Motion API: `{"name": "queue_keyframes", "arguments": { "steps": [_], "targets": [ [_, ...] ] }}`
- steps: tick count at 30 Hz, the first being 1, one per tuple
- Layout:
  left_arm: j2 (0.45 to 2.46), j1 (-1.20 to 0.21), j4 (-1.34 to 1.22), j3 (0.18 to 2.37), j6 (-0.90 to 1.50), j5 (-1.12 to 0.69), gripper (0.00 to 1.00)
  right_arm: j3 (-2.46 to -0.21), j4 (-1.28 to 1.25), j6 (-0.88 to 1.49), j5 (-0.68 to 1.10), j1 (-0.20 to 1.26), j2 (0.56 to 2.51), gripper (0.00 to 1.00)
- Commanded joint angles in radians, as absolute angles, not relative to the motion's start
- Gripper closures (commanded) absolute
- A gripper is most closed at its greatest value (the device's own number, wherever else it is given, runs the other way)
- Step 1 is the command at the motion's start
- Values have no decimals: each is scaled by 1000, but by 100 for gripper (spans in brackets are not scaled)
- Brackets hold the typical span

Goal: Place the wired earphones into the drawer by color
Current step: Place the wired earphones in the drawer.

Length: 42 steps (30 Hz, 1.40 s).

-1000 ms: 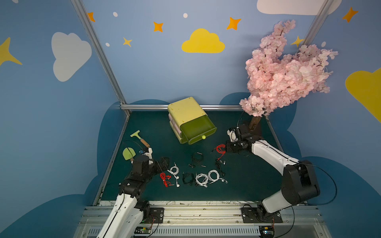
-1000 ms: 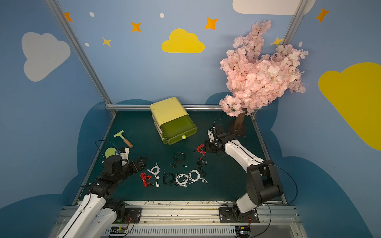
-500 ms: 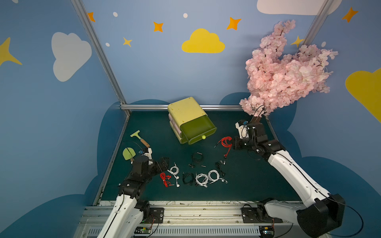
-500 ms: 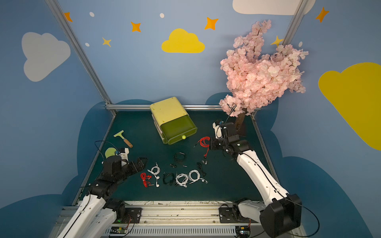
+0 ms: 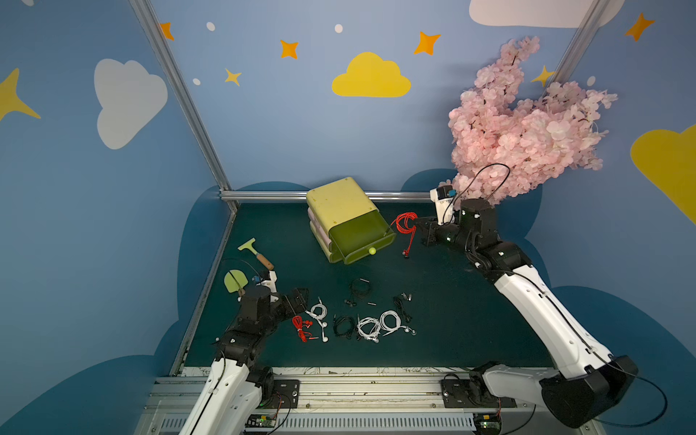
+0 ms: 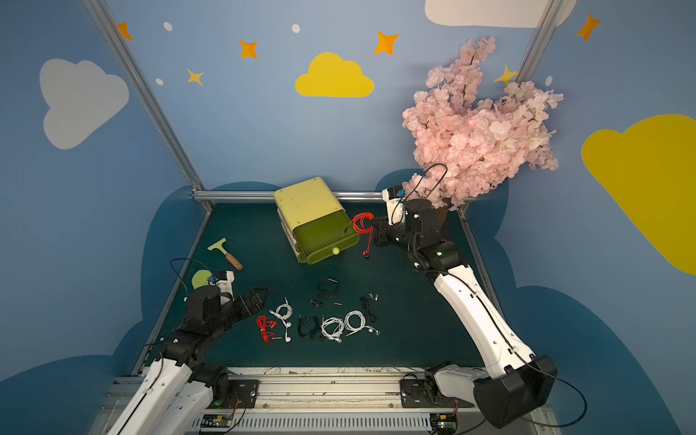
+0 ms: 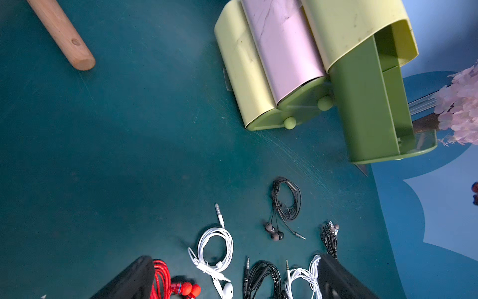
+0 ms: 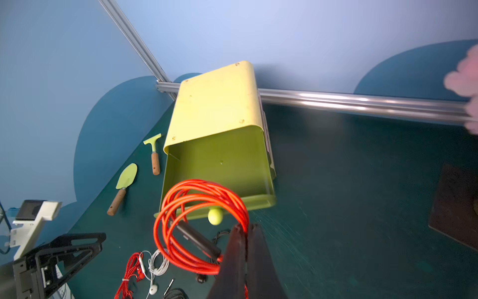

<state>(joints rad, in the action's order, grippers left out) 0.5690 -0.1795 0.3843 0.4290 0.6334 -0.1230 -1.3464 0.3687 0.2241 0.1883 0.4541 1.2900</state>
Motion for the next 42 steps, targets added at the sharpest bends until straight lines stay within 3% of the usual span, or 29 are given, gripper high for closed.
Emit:
{"name": "queue_keyframes", "arguments": {
  "steps": [1, 17, 42],
  "targets": [
    [557, -179, 411, 425, 633, -121, 0, -1412, 299, 225, 214, 481, 1350, 97],
    [531, -179, 418, 418, 654, -133, 0, -1652, 234, 231, 242, 558, 1642, 98],
    [506, -179, 640, 485, 717, -7, 0, -1570, 293, 163, 202, 577, 1770, 94]
  ]
}}
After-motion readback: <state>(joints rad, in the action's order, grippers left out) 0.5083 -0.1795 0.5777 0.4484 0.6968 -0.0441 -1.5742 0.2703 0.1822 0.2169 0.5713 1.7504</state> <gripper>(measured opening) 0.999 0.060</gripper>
